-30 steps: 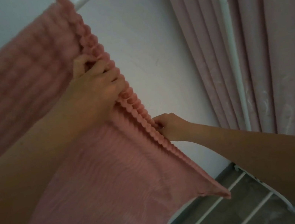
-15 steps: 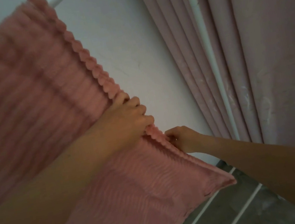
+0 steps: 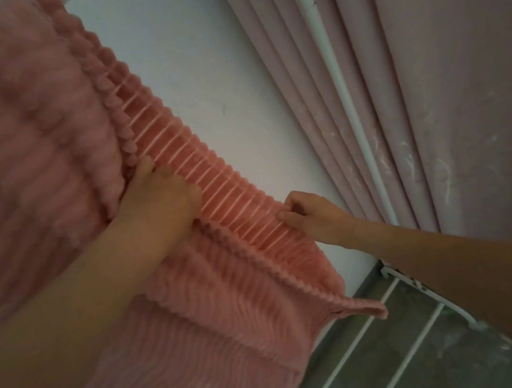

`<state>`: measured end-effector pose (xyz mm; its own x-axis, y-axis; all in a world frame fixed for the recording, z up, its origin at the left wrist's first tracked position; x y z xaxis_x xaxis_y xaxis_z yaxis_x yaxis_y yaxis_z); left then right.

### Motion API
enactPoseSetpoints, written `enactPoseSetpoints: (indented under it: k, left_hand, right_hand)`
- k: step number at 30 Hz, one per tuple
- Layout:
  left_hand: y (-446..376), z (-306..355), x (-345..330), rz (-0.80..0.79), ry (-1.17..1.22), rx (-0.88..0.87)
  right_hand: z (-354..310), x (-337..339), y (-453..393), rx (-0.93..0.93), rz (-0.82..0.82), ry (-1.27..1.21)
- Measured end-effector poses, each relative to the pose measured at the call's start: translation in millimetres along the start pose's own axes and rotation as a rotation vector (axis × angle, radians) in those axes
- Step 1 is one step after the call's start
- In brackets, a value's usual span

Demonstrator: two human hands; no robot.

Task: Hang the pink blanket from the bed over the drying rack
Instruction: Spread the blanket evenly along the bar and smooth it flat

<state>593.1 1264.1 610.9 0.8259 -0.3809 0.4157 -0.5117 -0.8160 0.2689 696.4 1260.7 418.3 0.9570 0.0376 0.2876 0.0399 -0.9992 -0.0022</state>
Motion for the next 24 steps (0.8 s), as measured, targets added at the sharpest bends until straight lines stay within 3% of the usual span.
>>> enactPoseSetpoints:
  k: [2, 4, 7, 10, 17, 21, 24]
  left_hand:
    - [7.8, 0.3, 24.8, 0.286, 0.045, -0.044]
    - [13.0, 1.4, 39.1, 0.451, 0.068, -0.051]
    - [19.4, -6.7, 50.4, 0.513, 0.136, -0.017]
    - [42.4, -33.4, 65.3, 0.640, 0.207, 0.059]
    - [91.4, -131.7, 68.4, 0.666, 0.425, 0.450]
    - [95.4, -173.7, 64.7, 0.630, 0.497, 0.532]
    - [96.5, -189.6, 68.0, 0.682, 0.556, 0.510]
  right_hand:
    - [-0.5, -2.1, 6.3, -0.027, -0.036, -0.054]
    - [0.9, -12.7, 12.2, -0.043, -0.142, -0.224]
    - [-0.7, -27.6, 17.1, -0.101, -0.265, -0.315]
    - [-45.2, -24.8, 9.6, -0.027, -0.293, -0.313]
    - [-228.5, 18.2, -21.6, 0.307, -0.028, -0.277]
    - [-293.2, 37.9, -27.7, 0.456, 0.013, -0.422]
    - [-313.4, 61.0, -29.7, 0.513, 0.142, -0.391]
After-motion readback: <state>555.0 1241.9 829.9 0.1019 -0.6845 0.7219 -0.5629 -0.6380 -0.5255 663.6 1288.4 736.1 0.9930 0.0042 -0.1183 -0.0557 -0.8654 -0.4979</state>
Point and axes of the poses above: each hand's wrist, its own y-axis away from the middle knuckle, its own x-axis out of the back of the hand, z = x × y, the point moved 10 cm from there along -y, towards the middle knuckle, and after that the axes turned 14 degrees about -z, right-handed, at the moved point
